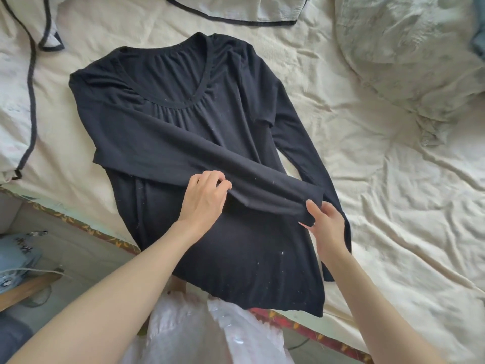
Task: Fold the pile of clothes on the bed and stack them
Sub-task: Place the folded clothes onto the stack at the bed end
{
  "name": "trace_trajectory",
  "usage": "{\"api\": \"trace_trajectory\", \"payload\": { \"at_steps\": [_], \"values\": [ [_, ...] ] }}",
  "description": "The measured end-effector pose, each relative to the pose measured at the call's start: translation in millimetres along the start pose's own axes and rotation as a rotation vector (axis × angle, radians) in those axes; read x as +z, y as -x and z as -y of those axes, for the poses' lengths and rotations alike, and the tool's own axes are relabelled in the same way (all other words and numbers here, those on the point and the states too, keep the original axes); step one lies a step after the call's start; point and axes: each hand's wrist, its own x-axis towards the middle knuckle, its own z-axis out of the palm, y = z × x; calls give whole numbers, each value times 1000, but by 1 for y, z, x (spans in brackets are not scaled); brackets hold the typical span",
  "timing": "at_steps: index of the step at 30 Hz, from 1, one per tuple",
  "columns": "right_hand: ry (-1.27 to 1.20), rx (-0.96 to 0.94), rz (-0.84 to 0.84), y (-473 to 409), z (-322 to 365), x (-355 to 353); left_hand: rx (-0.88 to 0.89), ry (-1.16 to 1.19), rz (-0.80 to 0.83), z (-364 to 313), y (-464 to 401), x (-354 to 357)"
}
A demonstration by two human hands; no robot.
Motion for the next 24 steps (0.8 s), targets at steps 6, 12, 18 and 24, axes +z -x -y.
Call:
{"api": "trace_trajectory", "payload": {
  "at_steps": [6,12,18,24],
  "values": [
    [203,14,-85,4,-22,-16,23,124,142,4,26,-6],
    [607,-137,-256,1,-10,-3,-127,316,320,17,53,-10],
    [866,-576,-143,18,39,86,-817,567,-100,59,63,-36],
    [973,-766,280,20,83,220,-1258,788,-425,145,65,-59]
  ]
}}
